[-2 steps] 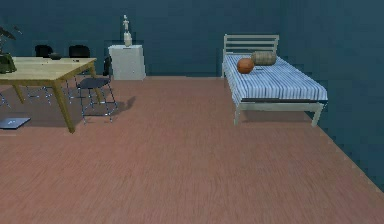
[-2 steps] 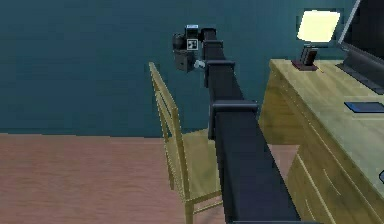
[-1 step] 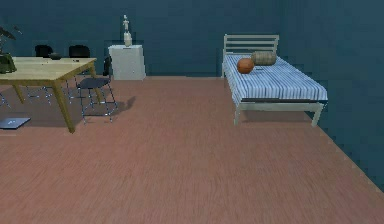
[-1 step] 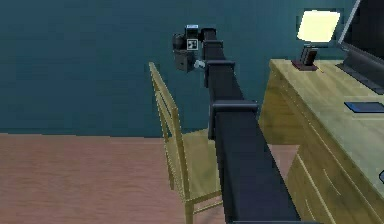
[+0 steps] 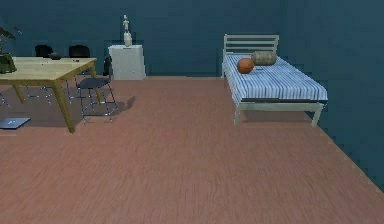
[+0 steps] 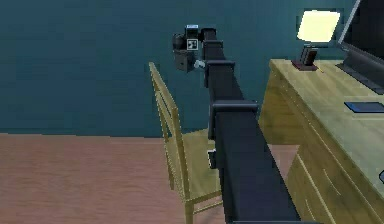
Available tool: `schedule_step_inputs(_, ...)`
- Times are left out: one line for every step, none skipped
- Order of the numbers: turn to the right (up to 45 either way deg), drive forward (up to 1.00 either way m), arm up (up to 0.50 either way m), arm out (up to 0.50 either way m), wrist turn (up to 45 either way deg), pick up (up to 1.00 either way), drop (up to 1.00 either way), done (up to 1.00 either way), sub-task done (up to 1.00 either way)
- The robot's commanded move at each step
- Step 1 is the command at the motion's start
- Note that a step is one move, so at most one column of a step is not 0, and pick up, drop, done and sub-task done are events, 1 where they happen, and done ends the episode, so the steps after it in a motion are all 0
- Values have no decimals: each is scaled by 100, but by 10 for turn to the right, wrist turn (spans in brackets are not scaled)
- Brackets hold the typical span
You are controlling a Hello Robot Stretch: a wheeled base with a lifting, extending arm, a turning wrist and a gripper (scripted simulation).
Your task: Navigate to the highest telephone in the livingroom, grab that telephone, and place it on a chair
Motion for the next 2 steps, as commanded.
schedule_step_inputs(0,0,0,-10,0,0,0,0,0)
schedule_step_inputs(0,0,0,0,0,0,0,100,0)
